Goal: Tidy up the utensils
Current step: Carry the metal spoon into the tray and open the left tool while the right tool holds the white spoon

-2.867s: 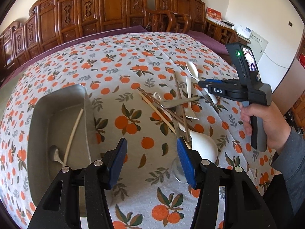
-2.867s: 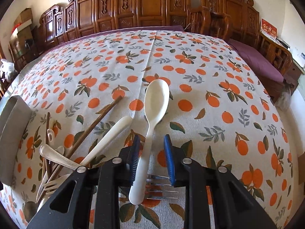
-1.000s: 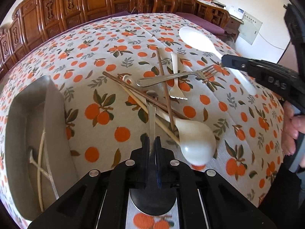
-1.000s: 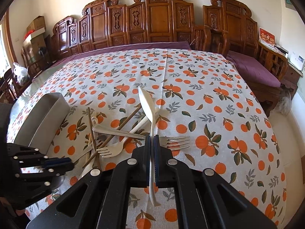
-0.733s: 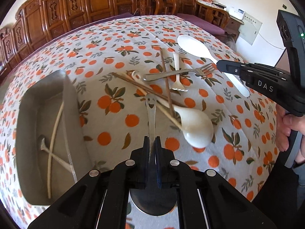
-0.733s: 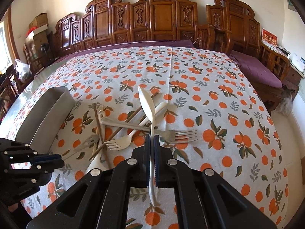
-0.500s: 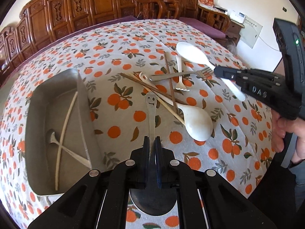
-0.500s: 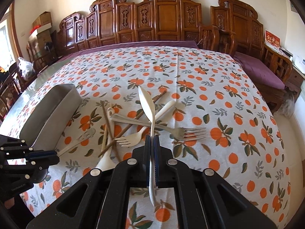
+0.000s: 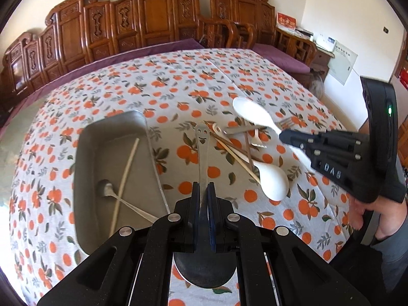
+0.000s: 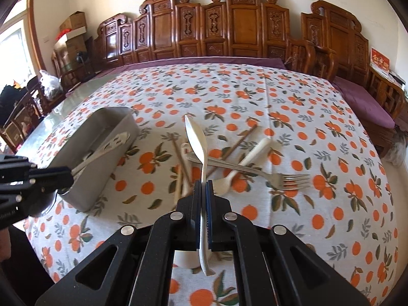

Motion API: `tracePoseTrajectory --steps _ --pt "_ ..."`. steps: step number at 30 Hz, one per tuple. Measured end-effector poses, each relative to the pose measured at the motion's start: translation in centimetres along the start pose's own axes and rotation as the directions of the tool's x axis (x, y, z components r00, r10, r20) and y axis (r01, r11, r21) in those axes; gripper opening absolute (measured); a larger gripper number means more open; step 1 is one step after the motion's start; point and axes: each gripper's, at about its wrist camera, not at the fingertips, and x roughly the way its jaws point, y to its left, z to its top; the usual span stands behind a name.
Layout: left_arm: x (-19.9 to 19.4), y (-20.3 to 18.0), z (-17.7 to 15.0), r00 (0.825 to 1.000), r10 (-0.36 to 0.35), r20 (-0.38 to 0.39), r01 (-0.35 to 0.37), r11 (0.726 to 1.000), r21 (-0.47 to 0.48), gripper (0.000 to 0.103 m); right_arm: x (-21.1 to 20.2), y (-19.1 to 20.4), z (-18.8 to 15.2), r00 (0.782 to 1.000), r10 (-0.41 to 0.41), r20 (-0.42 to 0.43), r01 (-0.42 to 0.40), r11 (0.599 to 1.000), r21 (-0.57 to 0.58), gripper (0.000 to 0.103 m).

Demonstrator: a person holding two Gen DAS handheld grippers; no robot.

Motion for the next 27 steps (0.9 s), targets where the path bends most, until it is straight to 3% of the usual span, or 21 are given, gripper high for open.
tracePoseTrajectory --steps 11,20,27 --pt "-0.1 5.2 1.3 0.999 0.044 0.015 -0.043 0.996 -0.072 0.005 0.3 2.7 0.4 0.998 0.070 -0.002 -0.070 0.997 -0.038 0.004" --pt "2.9 10.3 0.4 0.993 0.106 -0.044 -0.112 0.981 -0.157 0.005 1.3 3.4 0.5 0.996 0.086 -0.019 -0.087 0.995 -0.055 0.004" --pt "5.2 11.1 0.3 0.987 0.130 -0.096 -0.144 0.976 -0.162 0.005 2.0 3.7 0.5 0.995 0.099 -0.032 -0.101 0.993 -0.063 0.004"
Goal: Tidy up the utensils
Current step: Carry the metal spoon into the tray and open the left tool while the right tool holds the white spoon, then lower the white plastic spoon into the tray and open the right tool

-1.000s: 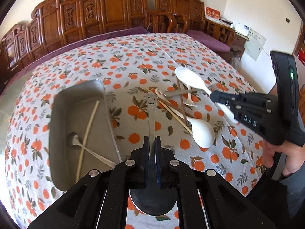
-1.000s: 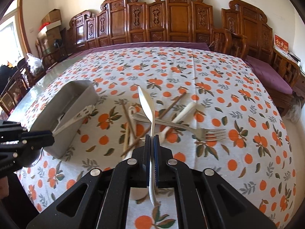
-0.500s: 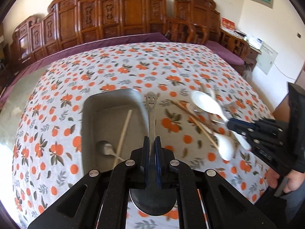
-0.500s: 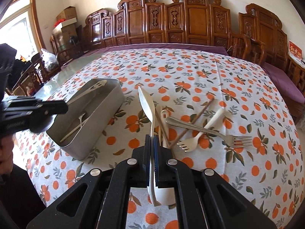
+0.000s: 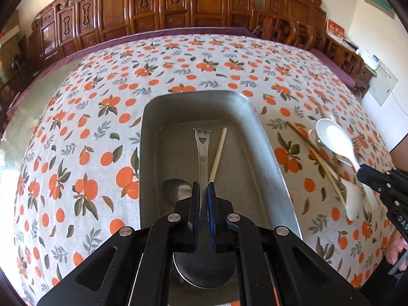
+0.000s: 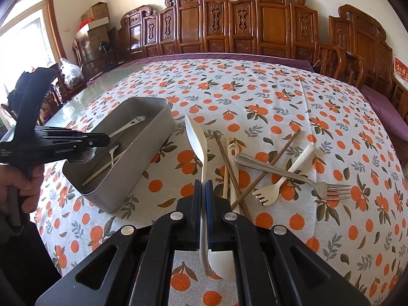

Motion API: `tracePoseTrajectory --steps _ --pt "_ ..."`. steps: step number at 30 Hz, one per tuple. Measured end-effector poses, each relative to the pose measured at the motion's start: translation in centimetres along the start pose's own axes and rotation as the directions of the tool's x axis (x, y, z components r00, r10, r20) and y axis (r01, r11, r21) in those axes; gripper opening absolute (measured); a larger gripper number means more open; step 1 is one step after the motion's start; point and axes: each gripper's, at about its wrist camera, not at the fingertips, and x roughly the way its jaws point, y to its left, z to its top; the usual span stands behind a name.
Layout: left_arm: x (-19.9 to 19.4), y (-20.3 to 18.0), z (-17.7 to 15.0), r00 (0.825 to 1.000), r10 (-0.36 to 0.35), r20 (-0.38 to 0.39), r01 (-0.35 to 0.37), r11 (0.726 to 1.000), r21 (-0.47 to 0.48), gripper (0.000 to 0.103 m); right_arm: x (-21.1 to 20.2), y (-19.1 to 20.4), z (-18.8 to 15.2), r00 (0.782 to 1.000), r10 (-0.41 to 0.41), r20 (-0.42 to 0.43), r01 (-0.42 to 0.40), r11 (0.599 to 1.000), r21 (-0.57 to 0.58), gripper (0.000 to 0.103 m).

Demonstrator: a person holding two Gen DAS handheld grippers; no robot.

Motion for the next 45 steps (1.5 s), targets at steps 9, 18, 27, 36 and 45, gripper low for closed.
tracePoseTrajectory --steps 9,18,27,36,45 --pt "2.4 -1.1 0.0 0.997 0.035 -0.064 -0.032 0.999 0.043 0.005 -0.3 -0.2 0.4 0.999 0.038 0.008 -0.038 0.999 0.002 0.004" --pt "2.9 -0.8 0.1 0.996 0.034 -0.082 -0.032 0.999 0.024 0.005 -0.3 0.0 0.3 0.999 0.050 0.004 -0.050 0.999 -0.003 0.004" --pt "1.5 -0.2 0.2 0.999 0.019 -0.050 -0.019 1.000 0.003 0.005 0.0 0.8 0.1 0.999 0.052 -0.006 -0.052 0.999 -0.007 0.004" --pt "-2.9 1.5 0.4 0.998 -0.013 0.060 0.015 0.999 -0.034 0.005 0.4 2.4 0.6 0.997 0.077 -0.013 -0.077 0.997 0.020 0.004" --pt "-5.5 4.0 0.4 0.992 0.000 0.125 0.008 0.998 -0.061 0.005 1.9 7.1 3.5 0.984 0.175 -0.009 -0.174 0.982 0.076 0.004"
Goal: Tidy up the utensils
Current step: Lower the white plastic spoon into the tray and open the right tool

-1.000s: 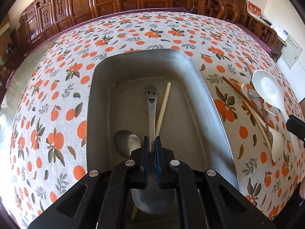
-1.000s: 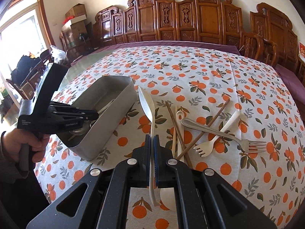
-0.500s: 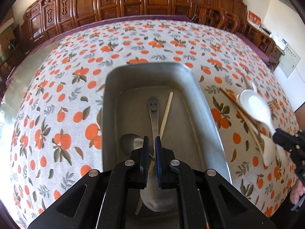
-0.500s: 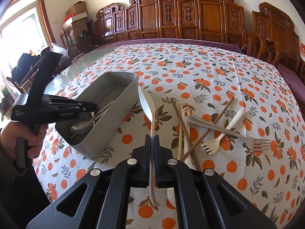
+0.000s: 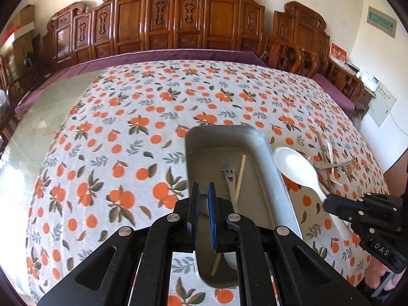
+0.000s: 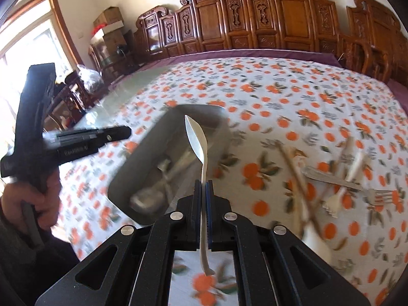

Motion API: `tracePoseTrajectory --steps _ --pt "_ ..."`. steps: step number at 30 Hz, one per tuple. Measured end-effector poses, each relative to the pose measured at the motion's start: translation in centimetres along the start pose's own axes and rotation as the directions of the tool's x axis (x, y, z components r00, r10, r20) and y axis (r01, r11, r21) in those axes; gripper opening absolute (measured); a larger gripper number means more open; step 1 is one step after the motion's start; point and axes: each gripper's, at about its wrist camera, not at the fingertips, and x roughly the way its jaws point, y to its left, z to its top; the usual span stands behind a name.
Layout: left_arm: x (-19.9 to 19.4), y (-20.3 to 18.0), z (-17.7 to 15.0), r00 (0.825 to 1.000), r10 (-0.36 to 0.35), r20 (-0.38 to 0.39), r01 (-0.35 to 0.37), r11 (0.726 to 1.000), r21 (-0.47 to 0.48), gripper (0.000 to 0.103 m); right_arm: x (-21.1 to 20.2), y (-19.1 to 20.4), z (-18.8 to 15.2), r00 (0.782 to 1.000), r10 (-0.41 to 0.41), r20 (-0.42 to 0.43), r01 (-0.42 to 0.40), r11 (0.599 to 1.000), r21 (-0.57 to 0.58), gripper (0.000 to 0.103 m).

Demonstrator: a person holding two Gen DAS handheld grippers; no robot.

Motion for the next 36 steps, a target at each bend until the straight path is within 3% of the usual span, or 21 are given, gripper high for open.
tracePoseTrajectory --steps 7,16,20,27,36 --pt "-0.9 1.7 0.0 1.000 0.018 0.021 -0.017 1.000 -0.021 0.005 3.4 2.5 2.2 1.000 0.025 -0.017 -0.024 0.998 0.057 0.004" --pt "-1.4 3.1 0.1 0.999 0.014 0.034 -0.012 0.999 -0.051 0.005 7.9 2.4 3.2 0.997 -0.011 -0.072 0.022 0.988 0.154 0.004" --pt "-1.4 3.0 0.1 0.999 0.011 0.035 -0.010 0.999 -0.050 0.005 8.4 2.5 3.4 0.997 -0.022 -0.079 0.034 0.989 0.144 0.007" --pt "-1.4 2.4 0.1 0.999 0.003 0.036 -0.002 0.999 -0.040 0.005 6.3 2.1 3.4 0.999 -0.010 -0.036 0.013 0.996 0.090 0.008" --pt "-1.8 -0.3 0.0 0.998 -0.032 0.055 0.032 0.999 0.002 0.005 -1.8 -1.4 1.9 0.991 -0.113 0.064 0.117 0.992 -0.057 0.008"
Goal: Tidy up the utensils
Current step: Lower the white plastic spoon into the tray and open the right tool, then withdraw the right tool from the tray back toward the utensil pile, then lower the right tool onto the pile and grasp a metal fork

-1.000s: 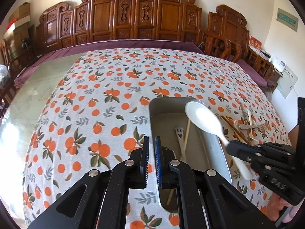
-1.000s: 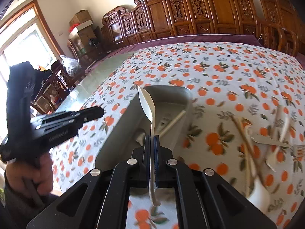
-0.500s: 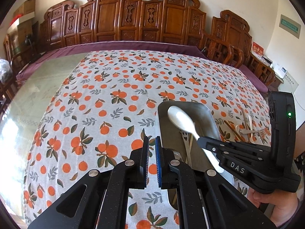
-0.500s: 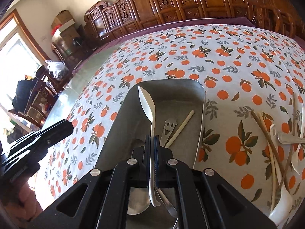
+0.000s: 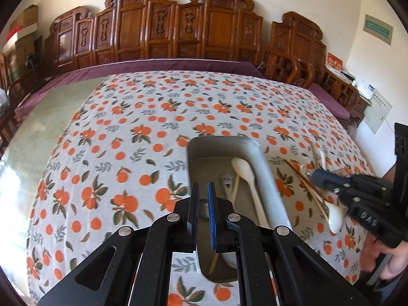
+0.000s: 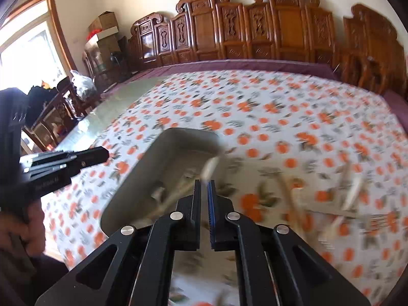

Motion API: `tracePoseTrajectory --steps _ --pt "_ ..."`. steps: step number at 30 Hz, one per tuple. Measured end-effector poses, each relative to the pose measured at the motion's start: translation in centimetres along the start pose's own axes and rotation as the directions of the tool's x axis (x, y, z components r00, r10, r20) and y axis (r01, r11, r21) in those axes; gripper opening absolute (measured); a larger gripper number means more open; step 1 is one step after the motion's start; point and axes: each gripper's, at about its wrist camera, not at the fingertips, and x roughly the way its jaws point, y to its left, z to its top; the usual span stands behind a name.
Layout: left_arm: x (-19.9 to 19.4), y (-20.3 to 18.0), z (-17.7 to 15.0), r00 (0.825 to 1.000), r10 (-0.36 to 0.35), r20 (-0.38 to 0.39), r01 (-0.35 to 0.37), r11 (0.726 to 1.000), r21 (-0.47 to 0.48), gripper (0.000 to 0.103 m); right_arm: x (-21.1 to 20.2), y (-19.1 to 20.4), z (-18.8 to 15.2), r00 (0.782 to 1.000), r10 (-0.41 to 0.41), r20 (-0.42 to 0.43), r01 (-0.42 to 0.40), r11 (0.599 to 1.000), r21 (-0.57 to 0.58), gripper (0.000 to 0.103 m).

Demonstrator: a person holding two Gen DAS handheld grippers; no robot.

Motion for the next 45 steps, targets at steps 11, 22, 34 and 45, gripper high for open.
tracePoseTrajectory --steps 11,22,34,45 --pt "0.3 -4.3 -0.2 0.998 -0.055 0.001 0.055 0.997 0.057 0.006 -5.9 -6.3 -2.3 0.989 -0.139 0.048 0.141 0.989 -0.034 0.008" --pt "0.8 -8.3 -0.8 0.996 -0.088 -0.001 0.088 0.991 0.104 0.045 -3.6 -9.3 -4.5 0.980 -0.201 -0.001 0.201 0.980 0.015 0.008" --pt "1.5 -10.6 -1.2 0.994 -0.104 -0.013 0.105 0.985 0.134 0.058 0.6 -13.6 -4.7 0.965 -0.253 -0.068 0.256 0.966 0.041 0.030" --pt "2.2 -11.8 -1.8 0.994 -0.106 -0.039 0.111 0.981 0.159 0.058 1.7 -18.3 -5.4 0.951 -0.282 -0.127 0.288 0.957 0.029 0.053"
